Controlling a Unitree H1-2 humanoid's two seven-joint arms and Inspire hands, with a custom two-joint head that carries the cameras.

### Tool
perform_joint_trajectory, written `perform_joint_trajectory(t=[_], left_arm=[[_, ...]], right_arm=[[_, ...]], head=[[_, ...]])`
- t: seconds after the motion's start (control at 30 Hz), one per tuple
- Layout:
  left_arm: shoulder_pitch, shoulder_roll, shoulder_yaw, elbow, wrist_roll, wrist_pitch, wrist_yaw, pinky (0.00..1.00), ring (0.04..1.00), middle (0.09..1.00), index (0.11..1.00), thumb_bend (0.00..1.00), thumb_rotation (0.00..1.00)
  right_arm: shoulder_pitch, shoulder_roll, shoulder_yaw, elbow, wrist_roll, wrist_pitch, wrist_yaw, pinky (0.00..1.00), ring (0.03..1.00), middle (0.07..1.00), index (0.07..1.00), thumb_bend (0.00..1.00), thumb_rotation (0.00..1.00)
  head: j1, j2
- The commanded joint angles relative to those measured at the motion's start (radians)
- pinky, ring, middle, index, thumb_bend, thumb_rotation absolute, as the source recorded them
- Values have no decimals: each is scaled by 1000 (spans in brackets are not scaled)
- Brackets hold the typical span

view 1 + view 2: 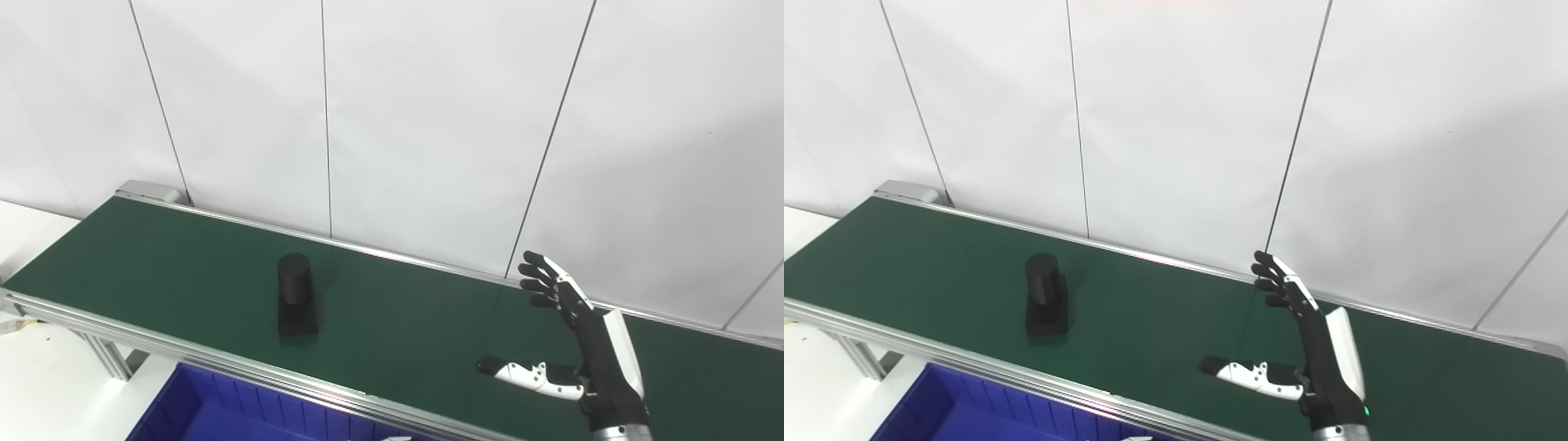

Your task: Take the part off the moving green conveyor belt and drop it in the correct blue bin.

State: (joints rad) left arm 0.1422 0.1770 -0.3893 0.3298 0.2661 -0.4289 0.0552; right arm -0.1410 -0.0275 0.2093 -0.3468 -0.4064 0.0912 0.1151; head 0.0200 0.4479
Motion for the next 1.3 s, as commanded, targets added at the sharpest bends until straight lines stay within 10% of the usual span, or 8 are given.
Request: perform_joint_trajectory(t=[0.0, 1.27], left_arm=[[-3, 11, 3, -24, -6, -41, 9, 715, 826, 870, 843, 947, 252], [106, 67, 16, -199, -64, -40, -12, 748, 857, 880, 857, 955, 269]], right_arm=[[-50, 20, 4, -1, -9, 19, -8, 735, 779, 823, 866, 833, 309], [-365, 101, 65, 430, -15, 111, -1, 682, 766, 818, 859, 873, 361]], head=[[-10, 2], [-37, 17]])
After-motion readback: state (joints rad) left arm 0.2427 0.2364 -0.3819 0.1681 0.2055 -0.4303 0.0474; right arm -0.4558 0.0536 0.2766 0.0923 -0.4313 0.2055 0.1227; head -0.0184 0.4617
